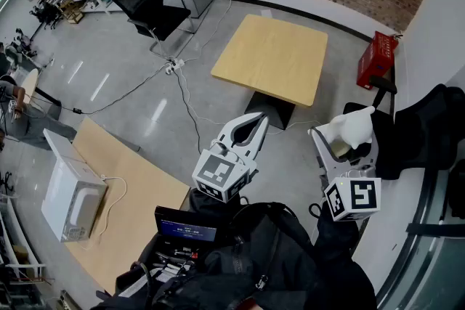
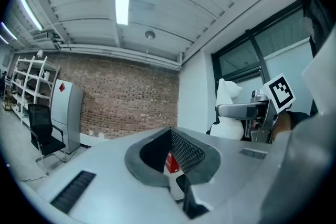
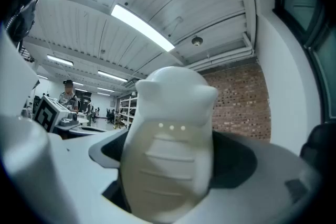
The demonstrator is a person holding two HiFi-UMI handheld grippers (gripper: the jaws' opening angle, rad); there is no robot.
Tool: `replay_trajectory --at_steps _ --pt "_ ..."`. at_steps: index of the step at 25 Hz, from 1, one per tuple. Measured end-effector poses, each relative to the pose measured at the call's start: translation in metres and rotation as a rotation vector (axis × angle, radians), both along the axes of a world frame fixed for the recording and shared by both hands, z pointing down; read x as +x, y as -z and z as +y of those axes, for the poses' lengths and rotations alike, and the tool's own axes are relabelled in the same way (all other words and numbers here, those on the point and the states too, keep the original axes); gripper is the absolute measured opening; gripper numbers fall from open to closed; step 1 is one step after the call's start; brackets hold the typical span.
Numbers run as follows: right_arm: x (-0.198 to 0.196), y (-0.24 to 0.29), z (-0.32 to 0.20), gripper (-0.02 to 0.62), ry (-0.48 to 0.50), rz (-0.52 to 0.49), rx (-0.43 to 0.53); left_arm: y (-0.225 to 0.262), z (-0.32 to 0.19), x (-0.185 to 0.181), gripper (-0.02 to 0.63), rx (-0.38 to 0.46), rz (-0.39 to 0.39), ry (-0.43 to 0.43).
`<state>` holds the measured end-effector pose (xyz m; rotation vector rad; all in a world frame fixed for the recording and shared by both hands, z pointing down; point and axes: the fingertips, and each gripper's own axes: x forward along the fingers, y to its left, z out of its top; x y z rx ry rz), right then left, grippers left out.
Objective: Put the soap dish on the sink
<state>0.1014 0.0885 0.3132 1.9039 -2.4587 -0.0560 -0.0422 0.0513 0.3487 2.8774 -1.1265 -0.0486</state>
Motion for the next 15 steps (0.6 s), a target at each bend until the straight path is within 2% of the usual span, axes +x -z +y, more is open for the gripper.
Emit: replay_trajectory --at_steps 6,15 --pt "-0.009 0.003 -0.003 0.494 0.015 0.019 0.000 0.002 0.003 0.002 0.002 -0.002 0.009 -0.009" --pt "-0.018 -0.001 -0.003 0.494 0.065 -0.006 0.003 -0.007 0.004 -0.002 0.002 -0.032 0.008 0.010"
